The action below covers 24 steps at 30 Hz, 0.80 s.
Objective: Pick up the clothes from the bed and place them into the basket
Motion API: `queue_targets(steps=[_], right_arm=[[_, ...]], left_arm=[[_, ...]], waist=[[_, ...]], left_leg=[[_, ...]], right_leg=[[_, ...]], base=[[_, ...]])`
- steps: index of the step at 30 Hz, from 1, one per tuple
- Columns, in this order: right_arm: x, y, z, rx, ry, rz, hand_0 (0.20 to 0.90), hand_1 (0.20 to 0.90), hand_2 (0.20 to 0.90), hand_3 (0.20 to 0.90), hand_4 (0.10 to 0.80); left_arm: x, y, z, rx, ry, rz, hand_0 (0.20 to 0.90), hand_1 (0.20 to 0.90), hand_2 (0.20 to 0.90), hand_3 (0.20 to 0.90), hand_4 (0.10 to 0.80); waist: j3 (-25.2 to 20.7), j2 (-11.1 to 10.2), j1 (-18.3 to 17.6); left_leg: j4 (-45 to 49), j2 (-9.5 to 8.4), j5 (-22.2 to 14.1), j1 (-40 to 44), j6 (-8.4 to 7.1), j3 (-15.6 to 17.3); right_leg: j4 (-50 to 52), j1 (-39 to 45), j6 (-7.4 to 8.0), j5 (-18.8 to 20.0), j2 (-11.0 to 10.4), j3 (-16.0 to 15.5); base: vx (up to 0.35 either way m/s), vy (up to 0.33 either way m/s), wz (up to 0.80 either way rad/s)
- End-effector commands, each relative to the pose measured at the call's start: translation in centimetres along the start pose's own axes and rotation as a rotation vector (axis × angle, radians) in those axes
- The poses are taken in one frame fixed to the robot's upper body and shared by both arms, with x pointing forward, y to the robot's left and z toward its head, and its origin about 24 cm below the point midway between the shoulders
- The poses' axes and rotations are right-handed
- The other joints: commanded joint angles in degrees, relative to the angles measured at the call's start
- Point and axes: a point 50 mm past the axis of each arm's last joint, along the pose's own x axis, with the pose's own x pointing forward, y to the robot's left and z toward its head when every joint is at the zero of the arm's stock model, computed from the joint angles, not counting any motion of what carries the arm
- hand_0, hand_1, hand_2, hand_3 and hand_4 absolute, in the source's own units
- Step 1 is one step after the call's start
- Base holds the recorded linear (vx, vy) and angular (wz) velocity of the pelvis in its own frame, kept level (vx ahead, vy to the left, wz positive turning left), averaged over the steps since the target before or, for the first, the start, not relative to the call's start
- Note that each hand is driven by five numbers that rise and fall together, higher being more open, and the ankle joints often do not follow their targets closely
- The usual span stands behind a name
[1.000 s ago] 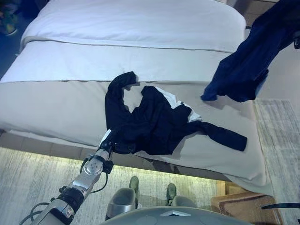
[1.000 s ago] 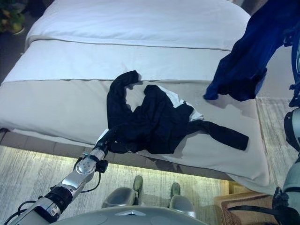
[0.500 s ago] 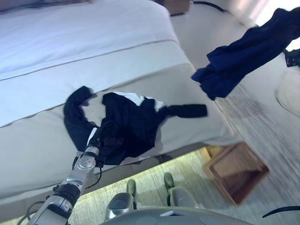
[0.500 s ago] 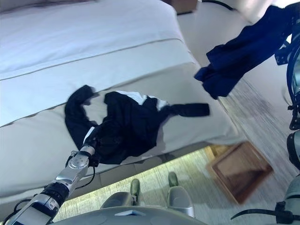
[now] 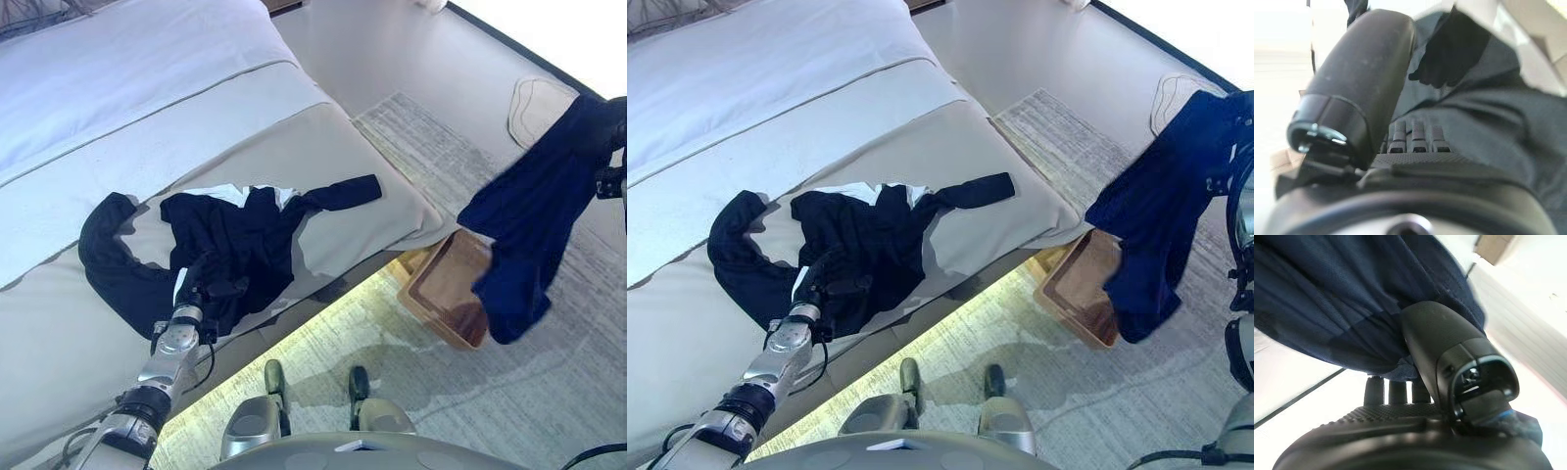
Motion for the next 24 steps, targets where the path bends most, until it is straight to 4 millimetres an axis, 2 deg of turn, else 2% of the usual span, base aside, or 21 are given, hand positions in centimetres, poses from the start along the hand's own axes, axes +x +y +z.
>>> queue_targets(steps=[1, 4, 8, 17, 24], right_arm=[[-0.3, -3.6, 5.5, 0.082, -0.249, -0.103, 0.3, 0.3, 0.3, 0.2, 0.1], [-0.4, -2.2, 5.3, 0.055, -0.266, -0.034, 0.3, 0.3, 0.3, 0.2, 0.1], [-0.5, -1.7, 5.4, 0.015, -0.271, -0.027, 0.3, 0.3, 0.3, 0.2, 0.1], [-0.6, -2.2, 2.2, -0.009, -0.168, -0.068, 0.3, 0.3, 0.3, 0.2, 0.1], [-0.5, -2.8, 0.6, -0.052, -0.096, -0.105, 0.3, 0.3, 0.3, 0.2, 0.1]], left_arm=[[0.3, 0.0, 2.7, 0.028, -0.143, -0.014, 0.9, 0.9, 0.9, 0.9, 0.8], [0.2, 0.0, 2.2, 0.039, -0.127, -0.025, 0.9, 0.9, 0.9, 0.9, 0.8], [0.1, -0.2, 1.9, 0.045, -0.115, -0.034, 0.9, 0.9, 0.9, 0.9, 0.8], [-0.2, -0.7, 2.1, 0.043, -0.139, -0.097, 0.9, 0.9, 0.9, 0.9, 0.8], [-0.1, -1.1, 2.3, 0.017, -0.153, -0.094, 0.9, 0.9, 0.9, 0.9, 0.8]], waist=[[-6.62, -0.35, 1.13], [-6.53, 0.1, 0.8], [-6.02, 0.56, 0.34], [-2.8, 3.3, -0.73], [-1.55, 4.55, -1.28]], left_leg=[[3.6, -0.4, -6.71, 1.16, -1.14, -6.91], [2.56, -0.08, -6.19, 1.59, -1.44, -6.65], [2.07, 0.34, -5.67, 1.37, -1.76, -6.32], [-0.59, 0.64, -3.48, 0.05, -2.87, -6.88], [-1.0, 1.2, -2.59, -0.47, -3.78, -6.21]], right_leg=[[5.08, -2.37, -2.09, -0.7, 0.72, 1.69], [4.53, -2.45, -2.26, -0.56, 1.05, 1.61], [4.76, -2.9, -2.45, -0.84, 1.41, 1.64], [5.96, -4.6, -3.14, -1.98, 2.07, 0.74], [5.44, -4.99, -3.65, -2.01, 2.36, 0.06]], base=[[0.013, -0.098, -0.02], [0.023, -0.117, -0.03], [0.015, -0.096, -0.03], [-0.029, -0.06, 0.04], [-0.026, -0.039, 0.02]])
